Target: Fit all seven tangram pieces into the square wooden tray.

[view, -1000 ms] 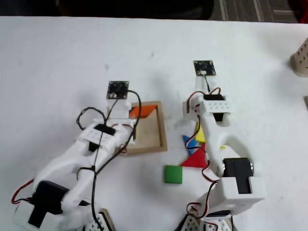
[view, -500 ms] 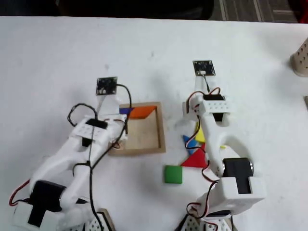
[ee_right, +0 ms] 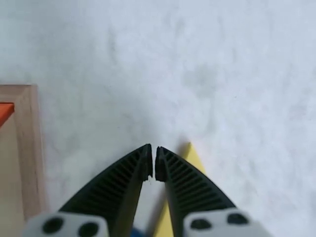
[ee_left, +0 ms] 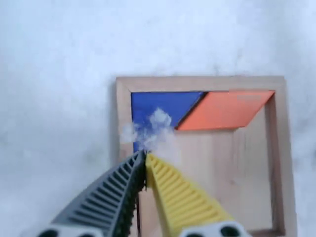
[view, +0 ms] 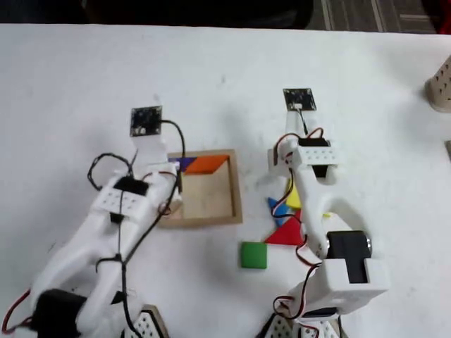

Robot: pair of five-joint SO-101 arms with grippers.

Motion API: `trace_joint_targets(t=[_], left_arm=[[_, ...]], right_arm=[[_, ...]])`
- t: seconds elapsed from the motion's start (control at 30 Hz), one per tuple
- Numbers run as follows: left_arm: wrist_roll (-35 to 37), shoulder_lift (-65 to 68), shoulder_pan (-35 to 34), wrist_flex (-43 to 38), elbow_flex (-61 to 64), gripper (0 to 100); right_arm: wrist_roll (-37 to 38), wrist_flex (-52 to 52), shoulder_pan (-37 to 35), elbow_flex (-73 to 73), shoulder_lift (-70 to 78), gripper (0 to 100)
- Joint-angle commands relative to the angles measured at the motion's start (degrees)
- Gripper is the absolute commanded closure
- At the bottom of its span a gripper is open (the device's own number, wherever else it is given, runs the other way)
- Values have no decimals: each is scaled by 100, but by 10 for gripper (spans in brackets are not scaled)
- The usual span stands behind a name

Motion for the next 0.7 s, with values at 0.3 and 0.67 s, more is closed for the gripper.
trace_joint_targets(t=[0.3,0.67], left_arm=[[-62,-286,-479,-642,62,980],[-62,-277,-664,-782,53,980]], right_arm=[[316,1991,4,-387,-963,981],[352,1578,-602,932,-945,859]])
